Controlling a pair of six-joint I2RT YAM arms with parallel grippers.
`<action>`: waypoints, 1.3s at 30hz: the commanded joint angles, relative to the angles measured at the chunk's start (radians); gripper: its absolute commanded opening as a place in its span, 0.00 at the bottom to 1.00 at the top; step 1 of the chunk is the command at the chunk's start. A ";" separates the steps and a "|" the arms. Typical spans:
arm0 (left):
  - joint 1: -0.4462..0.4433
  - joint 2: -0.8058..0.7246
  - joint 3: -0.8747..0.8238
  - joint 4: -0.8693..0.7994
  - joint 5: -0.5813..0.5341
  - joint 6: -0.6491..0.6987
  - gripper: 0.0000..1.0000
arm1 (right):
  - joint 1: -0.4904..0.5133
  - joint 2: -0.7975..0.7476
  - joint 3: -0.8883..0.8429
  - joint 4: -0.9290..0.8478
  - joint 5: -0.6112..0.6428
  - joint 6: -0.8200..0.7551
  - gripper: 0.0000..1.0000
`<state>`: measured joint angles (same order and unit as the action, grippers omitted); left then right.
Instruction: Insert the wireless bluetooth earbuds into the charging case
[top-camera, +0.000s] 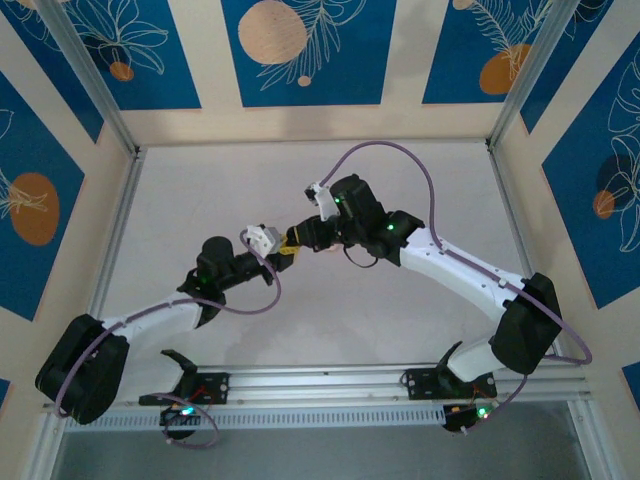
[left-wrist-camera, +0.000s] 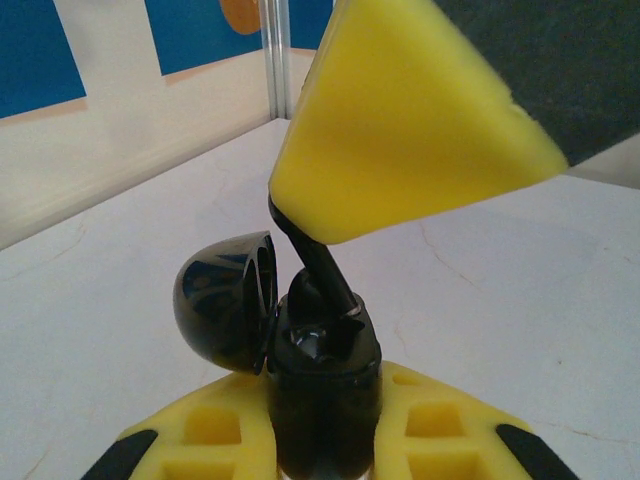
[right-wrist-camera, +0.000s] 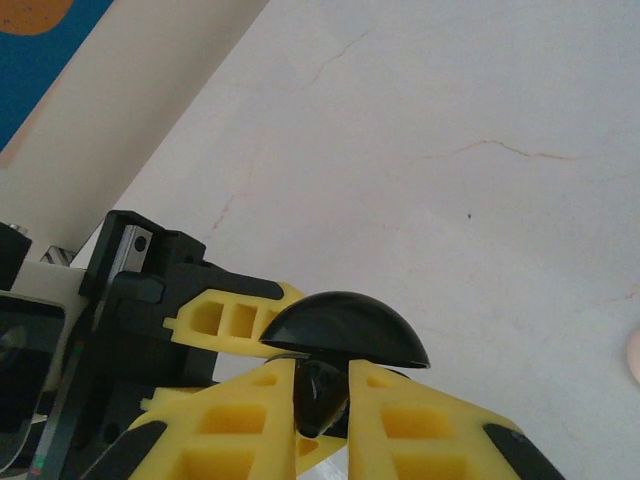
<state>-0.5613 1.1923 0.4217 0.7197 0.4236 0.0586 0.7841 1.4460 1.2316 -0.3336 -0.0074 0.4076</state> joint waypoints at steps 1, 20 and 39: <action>-0.014 -0.031 0.022 0.081 -0.004 -0.013 0.17 | 0.018 0.013 -0.006 -0.010 -0.029 -0.007 0.16; -0.012 -0.062 0.014 0.089 -0.051 -0.015 0.17 | 0.064 0.036 0.021 -0.087 0.056 -0.019 0.16; -0.012 -0.074 0.003 0.087 -0.075 -0.009 0.17 | 0.073 0.034 0.025 -0.102 0.062 0.149 0.17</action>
<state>-0.5636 1.1526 0.4133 0.6956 0.3794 0.0521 0.8394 1.4887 1.2888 -0.3656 0.0834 0.5049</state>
